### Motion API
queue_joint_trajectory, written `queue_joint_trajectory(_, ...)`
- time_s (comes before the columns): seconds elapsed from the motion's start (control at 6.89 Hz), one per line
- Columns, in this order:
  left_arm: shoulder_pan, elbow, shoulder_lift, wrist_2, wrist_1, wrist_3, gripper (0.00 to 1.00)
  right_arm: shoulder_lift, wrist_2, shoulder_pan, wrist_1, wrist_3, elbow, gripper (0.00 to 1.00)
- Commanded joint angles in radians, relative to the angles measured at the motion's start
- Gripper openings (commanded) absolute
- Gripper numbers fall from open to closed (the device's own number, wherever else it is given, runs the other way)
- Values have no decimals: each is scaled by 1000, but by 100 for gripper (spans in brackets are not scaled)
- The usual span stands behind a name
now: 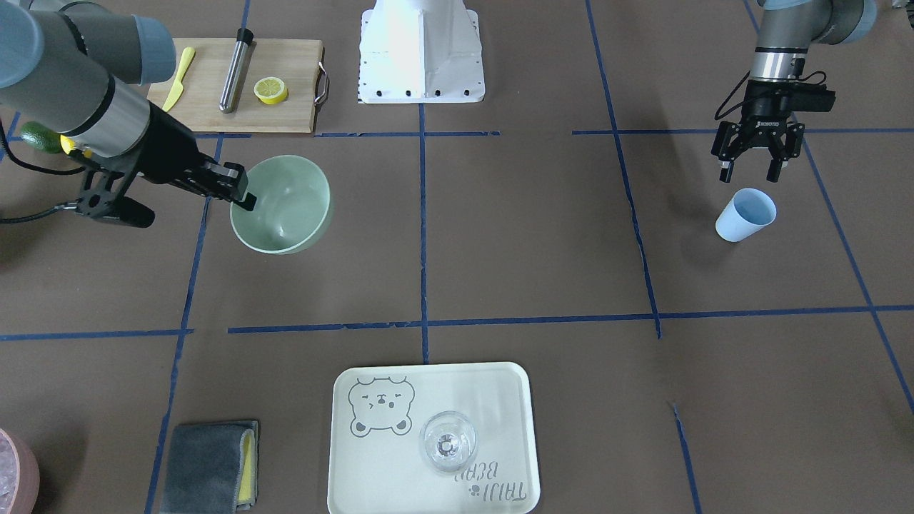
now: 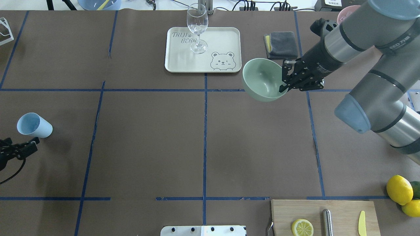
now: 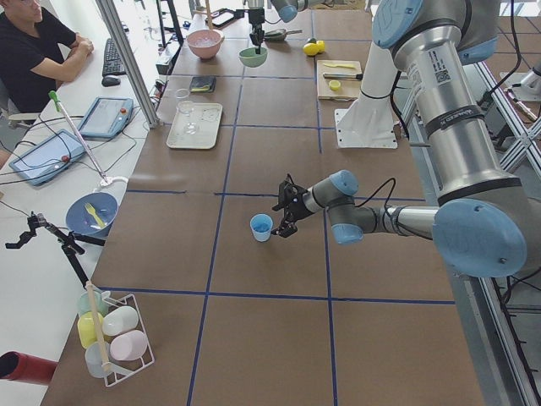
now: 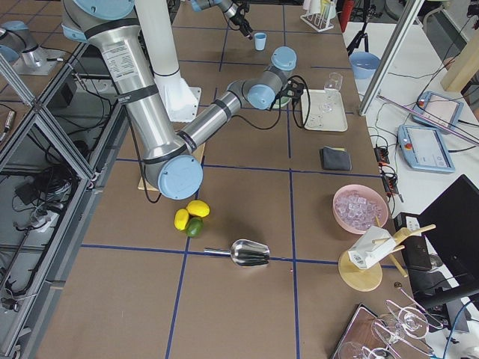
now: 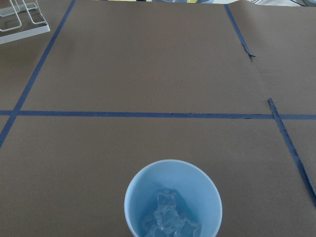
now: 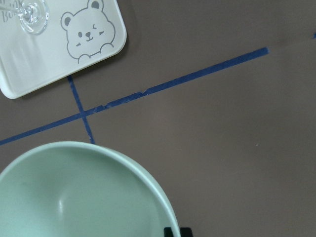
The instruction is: Pour ice into bowl
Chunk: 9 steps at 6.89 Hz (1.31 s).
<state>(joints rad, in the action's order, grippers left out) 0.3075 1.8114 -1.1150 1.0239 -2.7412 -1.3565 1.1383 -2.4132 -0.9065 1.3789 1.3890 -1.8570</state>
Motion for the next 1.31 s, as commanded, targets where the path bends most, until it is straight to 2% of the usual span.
queue_joint_trajectory(0.0, -50, -69, -49, -167, 0, -41, 99, -51, 57, 64, 11, 51, -1, 0)
queue_joint_trajectory(0.44, -50, -153, -123, -350, -3, -41, 97, -51, 89, 90, 12, 51, -1, 0)
queue_joint_trajectory(1.16, -51, -300, -259, -404, -5, -35, 97, -55, 91, 92, 12, 51, -2, 0)
